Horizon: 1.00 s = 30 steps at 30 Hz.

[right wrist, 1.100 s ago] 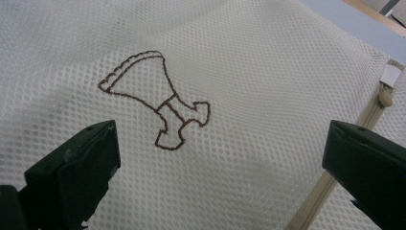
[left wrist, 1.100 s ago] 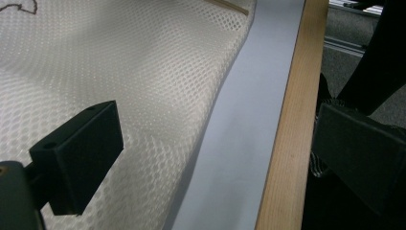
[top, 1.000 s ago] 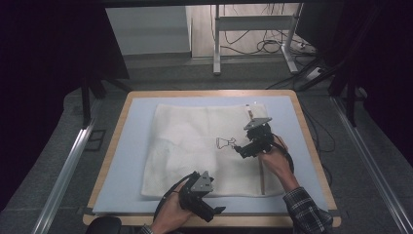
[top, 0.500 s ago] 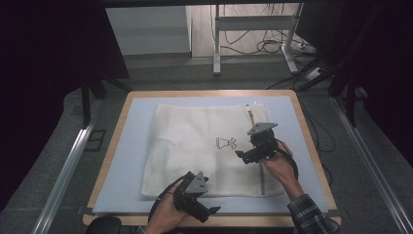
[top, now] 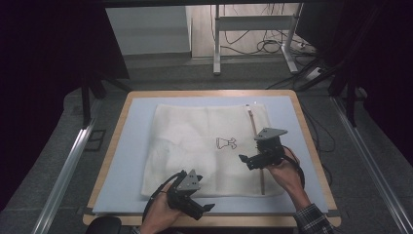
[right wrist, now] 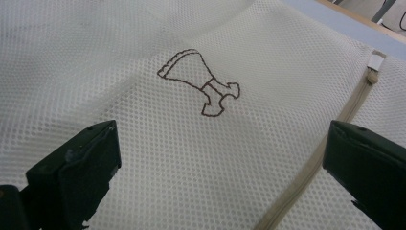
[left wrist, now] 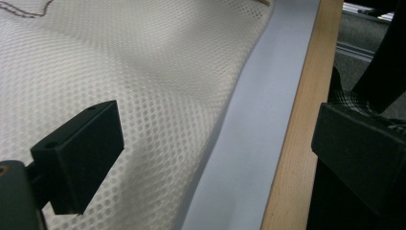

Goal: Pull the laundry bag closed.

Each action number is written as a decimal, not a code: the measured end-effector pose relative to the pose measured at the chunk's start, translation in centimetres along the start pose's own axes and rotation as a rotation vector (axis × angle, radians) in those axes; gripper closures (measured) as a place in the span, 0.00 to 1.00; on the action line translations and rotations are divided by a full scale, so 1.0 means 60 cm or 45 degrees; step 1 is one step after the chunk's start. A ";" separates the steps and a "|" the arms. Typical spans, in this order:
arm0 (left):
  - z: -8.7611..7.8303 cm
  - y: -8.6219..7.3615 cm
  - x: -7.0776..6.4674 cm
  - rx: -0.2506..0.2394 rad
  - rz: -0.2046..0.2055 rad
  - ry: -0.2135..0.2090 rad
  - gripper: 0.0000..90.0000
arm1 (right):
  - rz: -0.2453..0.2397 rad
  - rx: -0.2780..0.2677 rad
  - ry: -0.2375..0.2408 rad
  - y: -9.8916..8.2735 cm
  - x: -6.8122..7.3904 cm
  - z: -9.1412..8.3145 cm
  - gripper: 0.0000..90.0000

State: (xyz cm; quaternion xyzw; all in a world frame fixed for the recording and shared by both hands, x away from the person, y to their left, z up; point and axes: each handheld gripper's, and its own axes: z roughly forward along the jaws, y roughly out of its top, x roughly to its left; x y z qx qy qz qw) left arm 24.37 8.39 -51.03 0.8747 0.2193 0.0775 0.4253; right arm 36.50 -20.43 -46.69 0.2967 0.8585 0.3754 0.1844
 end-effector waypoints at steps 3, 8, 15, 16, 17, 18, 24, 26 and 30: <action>-0.007 -0.003 0.006 -0.013 -0.019 0.012 0.04 | -0.009 0.000 -0.013 -0.004 0.005 -0.008 0.00; -0.017 -0.007 0.014 -0.028 -0.046 0.027 0.03 | -0.020 -0.001 -0.022 -0.015 0.013 -0.021 0.00; -0.031 -0.016 0.023 -0.057 -0.069 0.041 0.03 | 0.004 -0.022 -0.010 -0.032 0.021 -0.038 0.00; -0.034 -0.018 0.024 -0.059 -0.069 0.045 0.03 | 0.005 -0.025 -0.010 -0.035 0.023 -0.041 0.00; -0.035 -0.019 0.025 -0.059 -0.072 0.049 0.03 | 0.006 -0.028 -0.010 -0.037 0.024 -0.044 0.00; -0.037 -0.021 0.026 -0.059 -0.078 0.051 0.03 | 0.006 -0.031 -0.009 -0.040 0.026 -0.047 0.00; -0.047 -0.030 0.031 -0.042 -0.090 0.085 0.03 | 0.007 -0.029 -0.013 -0.057 0.033 -0.061 0.00; -0.050 -0.033 0.032 -0.028 -0.091 0.098 0.03 | 0.000 -0.028 -0.015 -0.062 0.036 -0.064 0.00; -0.057 -0.037 0.031 -0.007 -0.087 0.124 0.02 | -0.007 -0.028 -0.023 -0.069 0.042 -0.073 0.00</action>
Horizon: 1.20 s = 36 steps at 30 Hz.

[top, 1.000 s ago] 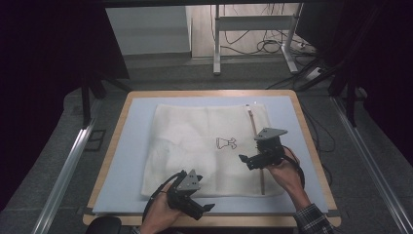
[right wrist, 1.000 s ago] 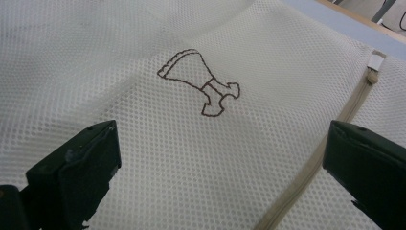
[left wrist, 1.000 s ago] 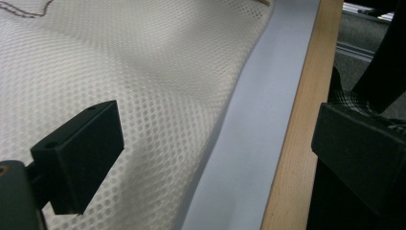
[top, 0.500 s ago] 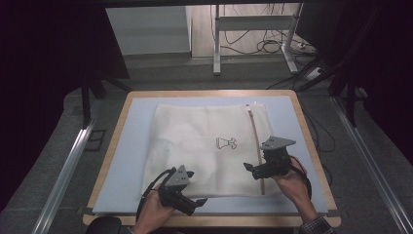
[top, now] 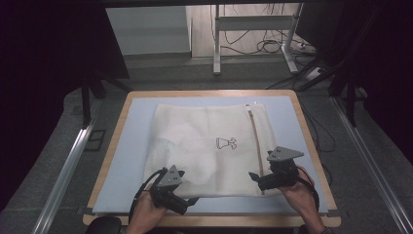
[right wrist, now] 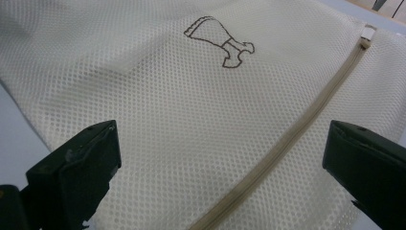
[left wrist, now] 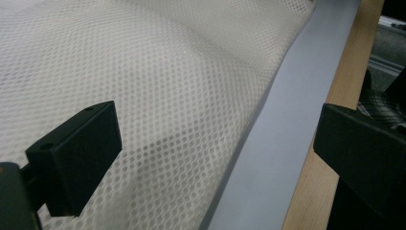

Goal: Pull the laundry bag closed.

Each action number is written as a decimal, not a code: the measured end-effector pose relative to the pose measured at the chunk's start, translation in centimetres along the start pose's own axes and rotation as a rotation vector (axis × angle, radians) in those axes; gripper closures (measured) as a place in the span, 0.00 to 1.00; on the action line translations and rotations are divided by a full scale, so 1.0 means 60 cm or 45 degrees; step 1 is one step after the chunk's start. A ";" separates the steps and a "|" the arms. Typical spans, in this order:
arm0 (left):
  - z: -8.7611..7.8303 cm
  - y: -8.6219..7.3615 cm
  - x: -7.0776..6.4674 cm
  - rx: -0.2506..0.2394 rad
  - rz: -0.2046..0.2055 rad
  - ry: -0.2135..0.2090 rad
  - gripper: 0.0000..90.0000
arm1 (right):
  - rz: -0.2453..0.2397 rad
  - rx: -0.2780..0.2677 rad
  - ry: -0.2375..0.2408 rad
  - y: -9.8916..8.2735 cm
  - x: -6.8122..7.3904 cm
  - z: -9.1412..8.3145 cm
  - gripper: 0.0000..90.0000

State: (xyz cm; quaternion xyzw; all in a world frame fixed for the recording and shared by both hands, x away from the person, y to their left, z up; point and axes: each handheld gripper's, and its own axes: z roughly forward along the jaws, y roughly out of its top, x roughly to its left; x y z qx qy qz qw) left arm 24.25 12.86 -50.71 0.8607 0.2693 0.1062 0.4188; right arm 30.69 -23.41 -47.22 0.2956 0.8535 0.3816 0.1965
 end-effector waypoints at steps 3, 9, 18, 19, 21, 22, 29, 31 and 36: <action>-0.009 -0.005 0.002 0.003 0.004 0.023 0.02 | -0.005 0.002 -0.004 -0.005 0.005 -0.007 0.00; -0.033 -0.016 0.013 -0.034 -0.023 0.061 0.02 | -0.012 0.002 -0.013 -0.015 0.013 -0.022 0.00; -0.068 -0.037 0.024 -0.074 -0.059 0.121 0.01 | -0.022 -0.007 -0.035 -0.029 0.022 -0.045 0.00; -0.073 -0.041 0.026 -0.078 -0.063 0.132 0.01 | -0.019 -0.010 -0.037 -0.031 0.023 -0.047 0.00; -0.081 -0.046 0.028 -0.087 -0.073 0.146 0.01 | -0.020 -0.008 -0.042 -0.035 0.024 -0.052 0.00; -0.085 -0.049 0.029 -0.092 -0.078 0.153 0.01 | -0.016 -0.010 -0.043 -0.038 0.025 -0.055 0.00; -0.107 -0.068 0.038 -0.082 -0.104 0.224 0.01 | -0.012 0.000 -0.059 -0.055 0.030 -0.070 0.00; -0.111 -0.073 0.039 -0.076 -0.107 0.237 0.01 | -0.020 0.004 -0.066 -0.059 0.031 -0.073 0.00; -0.121 -0.082 0.040 -0.073 -0.114 0.264 0.01 | -0.019 0.007 -0.084 -0.071 0.035 -0.085 0.00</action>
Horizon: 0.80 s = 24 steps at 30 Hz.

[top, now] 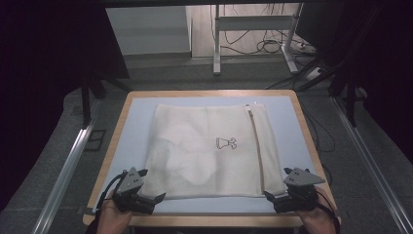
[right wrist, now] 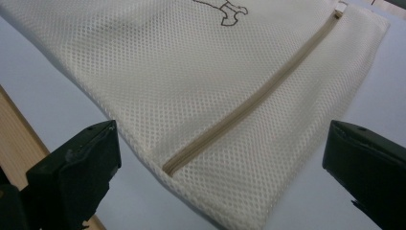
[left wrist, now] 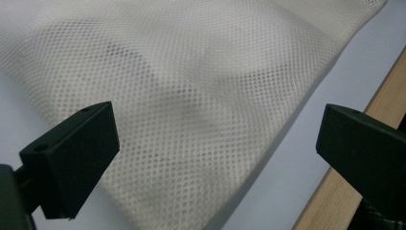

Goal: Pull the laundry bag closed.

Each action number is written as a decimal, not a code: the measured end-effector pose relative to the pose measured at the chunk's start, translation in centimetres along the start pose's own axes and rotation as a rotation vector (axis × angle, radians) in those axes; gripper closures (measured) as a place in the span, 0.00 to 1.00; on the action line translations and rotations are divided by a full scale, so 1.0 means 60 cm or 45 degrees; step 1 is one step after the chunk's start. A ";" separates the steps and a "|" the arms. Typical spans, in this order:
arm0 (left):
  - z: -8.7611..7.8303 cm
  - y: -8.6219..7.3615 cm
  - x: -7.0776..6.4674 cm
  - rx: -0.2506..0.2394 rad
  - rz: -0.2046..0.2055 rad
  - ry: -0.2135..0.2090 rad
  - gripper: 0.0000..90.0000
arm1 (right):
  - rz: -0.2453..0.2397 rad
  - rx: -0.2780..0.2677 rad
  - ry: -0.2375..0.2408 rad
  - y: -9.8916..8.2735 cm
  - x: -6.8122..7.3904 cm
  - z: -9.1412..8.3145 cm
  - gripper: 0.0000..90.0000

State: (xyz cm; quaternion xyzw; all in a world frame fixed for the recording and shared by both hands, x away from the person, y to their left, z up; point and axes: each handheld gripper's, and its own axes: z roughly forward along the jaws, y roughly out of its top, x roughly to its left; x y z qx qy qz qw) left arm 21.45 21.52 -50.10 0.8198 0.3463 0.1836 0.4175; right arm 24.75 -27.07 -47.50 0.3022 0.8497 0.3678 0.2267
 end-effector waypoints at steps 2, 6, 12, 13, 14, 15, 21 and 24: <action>-0.004 -0.003 0.001 -0.003 -0.008 0.006 0.01 | 0.007 -0.001 -0.006 -0.005 0.001 -0.005 0.00; -0.012 -0.011 0.007 -0.006 -0.025 0.020 0.01 | 0.019 0.004 -0.007 -0.016 0.004 -0.013 0.00; -0.021 -0.023 0.013 -0.013 -0.059 0.033 0.01 | 0.037 0.018 0.000 -0.030 0.008 -0.021 0.00; -0.023 -0.027 0.015 -0.011 -0.067 0.036 0.01 | 0.036 0.019 0.000 -0.031 0.008 -0.022 0.00; -0.024 -0.029 0.015 -0.009 -0.070 0.038 0.01 | 0.046 0.022 -0.001 -0.034 0.008 -0.024 0.00; -0.026 -0.032 0.017 -0.008 -0.076 0.040 0.01 | 0.049 0.024 -0.001 -0.035 0.007 -0.025 0.00; -0.032 -0.046 0.021 0.003 -0.101 0.050 0.01 | 0.084 0.042 0.009 -0.046 0.006 -0.028 0.00; -0.035 -0.051 0.023 0.010 -0.114 0.053 0.01 | 0.096 0.057 0.014 -0.053 0.004 -0.029 0.00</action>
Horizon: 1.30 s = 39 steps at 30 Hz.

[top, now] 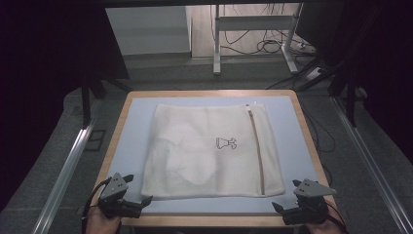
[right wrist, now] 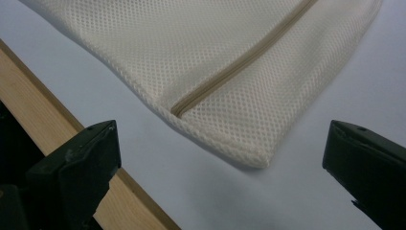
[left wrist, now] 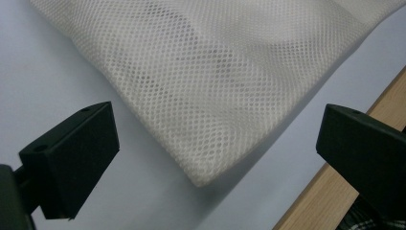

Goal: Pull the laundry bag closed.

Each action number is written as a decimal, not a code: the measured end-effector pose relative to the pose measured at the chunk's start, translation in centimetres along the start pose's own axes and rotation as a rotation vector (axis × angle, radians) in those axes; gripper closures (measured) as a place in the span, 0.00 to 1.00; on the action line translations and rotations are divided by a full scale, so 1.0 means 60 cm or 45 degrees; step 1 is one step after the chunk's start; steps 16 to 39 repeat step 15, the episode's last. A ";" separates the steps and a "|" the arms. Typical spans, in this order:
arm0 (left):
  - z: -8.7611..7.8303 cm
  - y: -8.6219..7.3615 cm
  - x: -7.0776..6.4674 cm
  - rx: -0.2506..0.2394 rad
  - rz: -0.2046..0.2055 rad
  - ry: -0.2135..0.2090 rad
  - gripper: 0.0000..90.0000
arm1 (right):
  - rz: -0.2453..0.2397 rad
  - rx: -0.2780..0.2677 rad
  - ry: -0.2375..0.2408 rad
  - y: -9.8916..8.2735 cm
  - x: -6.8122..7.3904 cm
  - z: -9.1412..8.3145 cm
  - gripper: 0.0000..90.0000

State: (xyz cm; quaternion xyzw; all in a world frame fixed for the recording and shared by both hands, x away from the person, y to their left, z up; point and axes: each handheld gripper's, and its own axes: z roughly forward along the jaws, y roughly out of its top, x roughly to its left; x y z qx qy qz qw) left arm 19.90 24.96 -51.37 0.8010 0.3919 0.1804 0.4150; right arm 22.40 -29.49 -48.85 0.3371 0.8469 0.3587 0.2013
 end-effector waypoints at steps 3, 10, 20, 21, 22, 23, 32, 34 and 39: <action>-0.002 -0.005 0.002 0.011 -0.014 0.001 0.01 | 0.018 -0.005 0.007 -0.002 -0.002 -0.003 0.00; -0.007 -0.008 0.002 0.002 -0.025 0.004 0.01 | 0.046 0.014 0.029 -0.004 -0.007 -0.002 0.00; -0.004 -0.006 -0.001 0.023 -0.009 0.013 0.01 | 0.033 0.021 0.027 -0.003 -0.006 0.000 0.00; -0.004 -0.006 -0.001 0.023 -0.009 0.013 0.01 | 0.033 0.021 0.027 -0.003 -0.006 0.000 0.00; -0.004 -0.006 -0.001 0.023 -0.009 0.013 0.01 | 0.033 0.021 0.027 -0.003 -0.006 0.000 0.00; -0.004 -0.006 -0.001 0.023 -0.009 0.013 0.01 | 0.033 0.021 0.027 -0.003 -0.006 0.000 0.00; -0.004 -0.006 -0.001 0.023 -0.009 0.013 0.01 | 0.033 0.021 0.027 -0.003 -0.006 0.000 0.00; -0.004 -0.006 -0.001 0.023 -0.009 0.013 0.01 | 0.033 0.021 0.027 -0.003 -0.006 0.000 0.00; -0.004 -0.006 -0.001 0.023 -0.009 0.013 0.01 | 0.033 0.021 0.027 -0.003 -0.006 0.000 0.00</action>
